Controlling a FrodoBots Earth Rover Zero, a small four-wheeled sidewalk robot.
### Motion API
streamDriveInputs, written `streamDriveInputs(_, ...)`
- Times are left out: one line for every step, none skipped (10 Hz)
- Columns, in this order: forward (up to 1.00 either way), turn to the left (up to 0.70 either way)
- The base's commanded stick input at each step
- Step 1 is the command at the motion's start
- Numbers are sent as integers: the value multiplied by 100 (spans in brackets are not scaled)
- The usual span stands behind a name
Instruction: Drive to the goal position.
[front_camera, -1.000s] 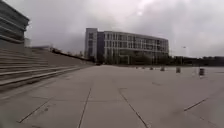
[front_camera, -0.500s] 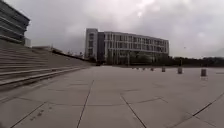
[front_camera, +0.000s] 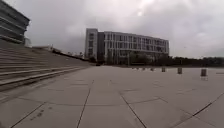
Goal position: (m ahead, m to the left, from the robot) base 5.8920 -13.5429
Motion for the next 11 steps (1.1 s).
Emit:
streamDriveInputs(70, -25)
streamDriveInputs(53, -14)
streamDriveInputs(7, 0)
streamDriveInputs(0, 0)
streamDriveInputs(0, 0)
streamDriveInputs(0, 0)
streamDriveInputs(0, 0)
streamDriveInputs(0, 0)
streamDriveInputs(0, 0)
streamDriveInputs(0, 0)
streamDriveInputs(0, 0)
